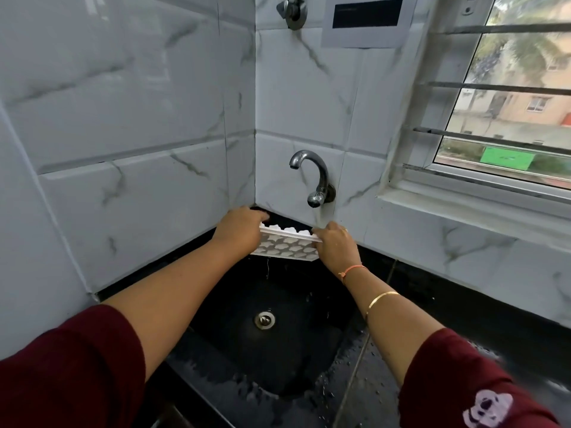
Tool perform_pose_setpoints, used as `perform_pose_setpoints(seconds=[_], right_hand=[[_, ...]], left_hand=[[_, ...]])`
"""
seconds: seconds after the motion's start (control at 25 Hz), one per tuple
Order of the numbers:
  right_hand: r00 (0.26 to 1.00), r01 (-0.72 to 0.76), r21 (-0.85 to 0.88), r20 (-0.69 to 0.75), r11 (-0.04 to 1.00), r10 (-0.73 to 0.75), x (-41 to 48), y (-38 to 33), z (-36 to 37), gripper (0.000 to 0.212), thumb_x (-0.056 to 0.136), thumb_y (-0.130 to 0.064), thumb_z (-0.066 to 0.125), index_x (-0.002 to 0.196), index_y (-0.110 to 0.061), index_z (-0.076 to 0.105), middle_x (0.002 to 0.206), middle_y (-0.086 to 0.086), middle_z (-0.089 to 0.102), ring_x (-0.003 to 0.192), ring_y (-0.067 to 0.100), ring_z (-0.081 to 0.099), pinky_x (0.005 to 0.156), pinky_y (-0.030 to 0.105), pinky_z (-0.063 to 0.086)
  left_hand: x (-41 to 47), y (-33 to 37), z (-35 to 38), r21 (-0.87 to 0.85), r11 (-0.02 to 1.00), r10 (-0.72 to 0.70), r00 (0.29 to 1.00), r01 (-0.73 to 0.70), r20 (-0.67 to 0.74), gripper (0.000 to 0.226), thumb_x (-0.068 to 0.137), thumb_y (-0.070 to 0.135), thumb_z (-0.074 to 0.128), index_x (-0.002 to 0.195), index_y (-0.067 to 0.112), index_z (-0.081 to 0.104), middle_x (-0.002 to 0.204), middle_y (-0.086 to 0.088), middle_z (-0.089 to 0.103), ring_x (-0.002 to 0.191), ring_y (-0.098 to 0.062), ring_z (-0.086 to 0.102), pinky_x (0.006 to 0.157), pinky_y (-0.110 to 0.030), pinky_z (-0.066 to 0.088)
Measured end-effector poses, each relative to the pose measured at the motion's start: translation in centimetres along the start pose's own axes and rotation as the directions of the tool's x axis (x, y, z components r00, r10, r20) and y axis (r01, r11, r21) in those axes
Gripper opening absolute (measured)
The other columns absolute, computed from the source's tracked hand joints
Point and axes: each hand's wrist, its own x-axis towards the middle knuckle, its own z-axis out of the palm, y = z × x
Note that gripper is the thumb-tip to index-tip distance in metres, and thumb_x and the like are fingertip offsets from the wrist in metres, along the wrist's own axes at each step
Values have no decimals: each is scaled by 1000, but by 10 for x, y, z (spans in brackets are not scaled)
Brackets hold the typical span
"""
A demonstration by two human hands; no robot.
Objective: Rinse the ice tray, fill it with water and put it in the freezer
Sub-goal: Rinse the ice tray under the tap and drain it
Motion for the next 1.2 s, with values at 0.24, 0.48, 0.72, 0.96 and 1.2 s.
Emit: perform_pose_setpoints(seconds=[0.24, 0.48, 0.72, 0.96, 1.2], right_hand=[[981, 56, -122, -179, 991, -77, 20, -6, -27, 42, 86, -4, 50, 127, -11, 53, 119, 18, 50, 111, 38, 47, 93, 46, 42], [988, 144, -86, -37, 986, -148, 32, -2, -36, 25, 85, -11, 53, 108, -10, 63, 118, 12, 59, 110, 35, 55, 84, 41, 48], [983, 150, -71, -92, 986, -156, 23, 0, -29, 22, 89, -16, 47, 107, -12, 60, 110, 8, 63, 103, 31, 58, 77, 36, 47], [994, 111, -130, 7, 985, -111, 20, 0, -35, 23, 89, -16, 48, 107, -12, 61, 110, 12, 65, 102, 36, 59, 77, 36, 46], [939, 155, -15, -307, 988, -152, 26, -5, -42, 26, 84, -7, 54, 108, -9, 63, 107, 12, 66, 103, 34, 60, 82, 38, 48]], left_hand=[[-1, 6, -11, 89, 994, 76, 985, -63, -152, 34, 85, -3, 42, 116, 8, 51, 118, -15, 53, 107, -34, 51, 80, -38, 42], [-5, -7, -2, 193, 978, 89, 993, -72, -81, 41, 84, -3, 41, 122, 9, 46, 118, -14, 59, 102, -35, 57, 78, -39, 44], [-8, -8, 15, 211, 976, 93, 983, -58, -160, 31, 88, 1, 40, 118, 8, 46, 114, -12, 59, 89, -34, 60, 70, -39, 45], [-3, -4, 20, 242, 970, 58, 993, -30, -107, 35, 85, 0, 42, 119, 8, 44, 116, -12, 57, 91, -34, 61, 73, -41, 48], [4, -3, 14, 191, 980, 128, 927, -62, -353, 31, 76, -9, 50, 104, 2, 55, 100, -17, 60, 72, -40, 62, 53, -40, 46]])
